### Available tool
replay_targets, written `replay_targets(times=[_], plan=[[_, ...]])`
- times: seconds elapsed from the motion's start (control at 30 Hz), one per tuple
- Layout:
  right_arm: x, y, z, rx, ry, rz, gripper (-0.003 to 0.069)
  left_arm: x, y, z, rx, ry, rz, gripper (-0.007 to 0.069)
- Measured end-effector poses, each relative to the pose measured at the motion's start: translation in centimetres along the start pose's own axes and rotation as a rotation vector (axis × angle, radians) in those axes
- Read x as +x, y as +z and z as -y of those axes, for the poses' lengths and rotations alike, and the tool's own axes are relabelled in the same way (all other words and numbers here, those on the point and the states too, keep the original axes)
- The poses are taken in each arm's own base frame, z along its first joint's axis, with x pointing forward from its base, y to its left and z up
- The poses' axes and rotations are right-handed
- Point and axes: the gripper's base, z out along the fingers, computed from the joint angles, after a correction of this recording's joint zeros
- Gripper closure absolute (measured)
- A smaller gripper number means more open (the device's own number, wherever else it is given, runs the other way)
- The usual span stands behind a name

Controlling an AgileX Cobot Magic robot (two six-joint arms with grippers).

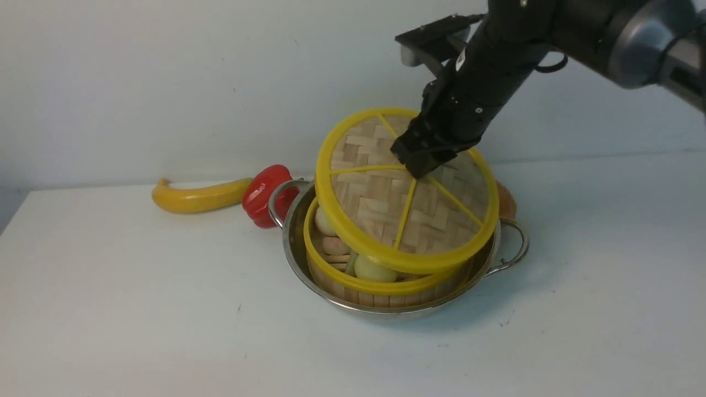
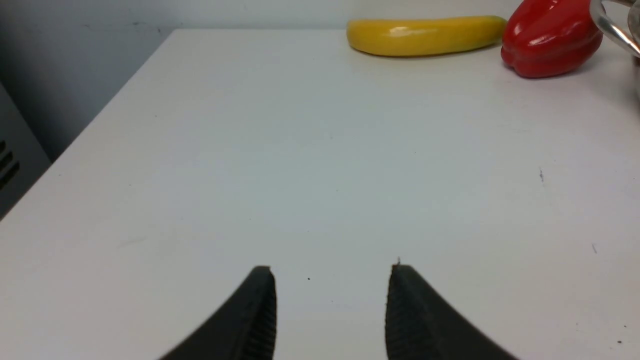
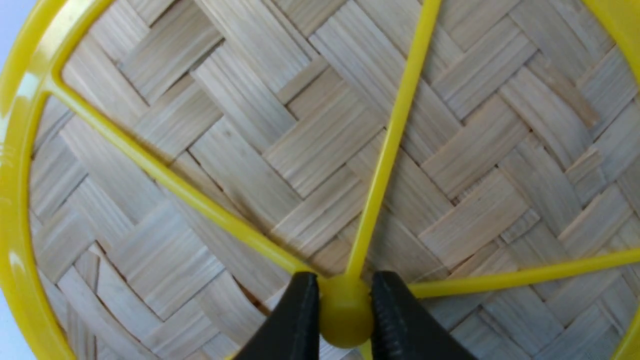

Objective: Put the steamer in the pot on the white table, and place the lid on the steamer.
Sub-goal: 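Place the bamboo steamer lid onto the steamer basket in the pot with the right gripper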

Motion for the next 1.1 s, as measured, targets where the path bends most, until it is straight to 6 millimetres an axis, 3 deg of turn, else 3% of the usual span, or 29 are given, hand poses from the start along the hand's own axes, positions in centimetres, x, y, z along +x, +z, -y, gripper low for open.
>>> replay_targets(times=[0.13,0.6,1.1], plan=[[0.0,1.5,0.0,-0.001,-0.003,-0.025,0.0545,0.0,0.0,0.0,0.0,0.0,0.0,0.0334],[0.2,3.3,-0.3,-0.012,-0.017,-0.058,0.0545,0.0,0.0,0.0,0.0,-0.002,0.0,0.0334],[0.1,3.3,-0.7,-0.049,-0.032,-0.045,0.0545,0.0,0.0,0.0,0.0,-0.002,0.0,0.0334]])
